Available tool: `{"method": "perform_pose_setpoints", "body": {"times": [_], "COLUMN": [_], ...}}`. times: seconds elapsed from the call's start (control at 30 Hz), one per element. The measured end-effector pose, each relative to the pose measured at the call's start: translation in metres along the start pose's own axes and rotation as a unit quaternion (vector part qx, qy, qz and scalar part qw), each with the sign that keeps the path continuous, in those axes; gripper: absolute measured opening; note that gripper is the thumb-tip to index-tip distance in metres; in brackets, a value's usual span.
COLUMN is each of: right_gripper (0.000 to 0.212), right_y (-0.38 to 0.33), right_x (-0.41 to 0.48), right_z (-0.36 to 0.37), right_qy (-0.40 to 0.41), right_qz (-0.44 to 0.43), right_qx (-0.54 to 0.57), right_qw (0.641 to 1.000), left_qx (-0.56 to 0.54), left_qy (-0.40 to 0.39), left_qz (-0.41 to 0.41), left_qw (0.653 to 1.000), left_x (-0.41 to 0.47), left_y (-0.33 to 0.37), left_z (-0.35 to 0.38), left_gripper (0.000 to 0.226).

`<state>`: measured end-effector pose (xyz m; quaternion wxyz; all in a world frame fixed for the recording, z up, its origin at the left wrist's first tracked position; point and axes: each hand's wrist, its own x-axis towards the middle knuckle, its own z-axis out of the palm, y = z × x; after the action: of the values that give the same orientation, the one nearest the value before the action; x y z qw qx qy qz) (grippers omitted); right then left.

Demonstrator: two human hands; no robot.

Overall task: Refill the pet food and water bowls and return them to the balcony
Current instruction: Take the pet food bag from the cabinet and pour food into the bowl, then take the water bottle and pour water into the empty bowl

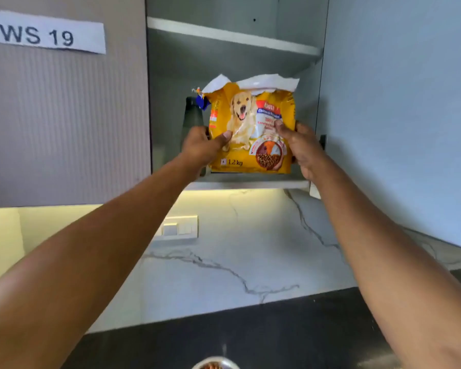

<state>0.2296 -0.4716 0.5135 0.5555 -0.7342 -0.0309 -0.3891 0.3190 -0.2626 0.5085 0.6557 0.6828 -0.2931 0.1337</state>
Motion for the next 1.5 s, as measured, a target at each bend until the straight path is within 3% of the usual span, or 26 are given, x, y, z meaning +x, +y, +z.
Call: {"method": "perform_pose_setpoints", "body": {"times": [0.1,0.23,0.37,0.53,0.9,1.07,1.17,1.27,1.4,1.5], "right_gripper": [0.036,0.016,0.023,0.022,0.029,0.018,0.040,0.039,0.028,0.043], "right_y": [0.023,0.072,0.107,0.127,0.143,0.119,0.104,0.086,0.064,0.053], "right_x": [0.046,0.093,0.127,0.157,0.165,0.136,0.109,0.081,0.072,0.085], "right_z": [0.003,0.010,0.011,0.012,0.013,0.027,0.044,0.066,0.099,0.130], "right_qy": [-0.003,-0.009,-0.008,0.004,0.039,0.110,0.178,0.213,0.127,0.021], "right_qz": [0.028,0.082,0.128,0.118,0.123,0.081,0.015,-0.077,-0.116,-0.085], "right_qx": [0.021,-0.007,-0.021,-0.024,-0.067,-0.083,-0.104,-0.100,-0.045,-0.077], "right_qw": [0.999,0.997,0.992,0.993,0.989,0.987,0.978,0.969,0.984,0.993], "left_qx": [0.021,0.038,0.080,0.133,0.138,0.219,0.259,0.275,0.218,0.215], "left_qy": [0.013,0.019,0.048,0.048,0.006,0.011,0.041,0.105,0.234,0.245], "left_qz": [-0.025,-0.088,-0.100,-0.098,-0.114,-0.049,0.038,0.095,0.057,0.002], "left_qw": [0.999,0.995,0.991,0.985,0.984,0.974,0.964,0.951,0.946,0.945], "left_x": [0.045,0.086,0.120,0.143,0.144,0.109,0.078,0.053,0.040,0.040], "left_y": [-0.021,-0.064,-0.084,-0.092,-0.095,-0.076,-0.067,-0.066,-0.072,-0.074], "left_z": [0.026,0.054,0.072,0.088,0.088,0.072,0.053,0.031,0.003,-0.003], "left_gripper": [0.041,0.032,0.030,0.036,0.042,0.026,0.016,0.020,0.026,0.037]}}
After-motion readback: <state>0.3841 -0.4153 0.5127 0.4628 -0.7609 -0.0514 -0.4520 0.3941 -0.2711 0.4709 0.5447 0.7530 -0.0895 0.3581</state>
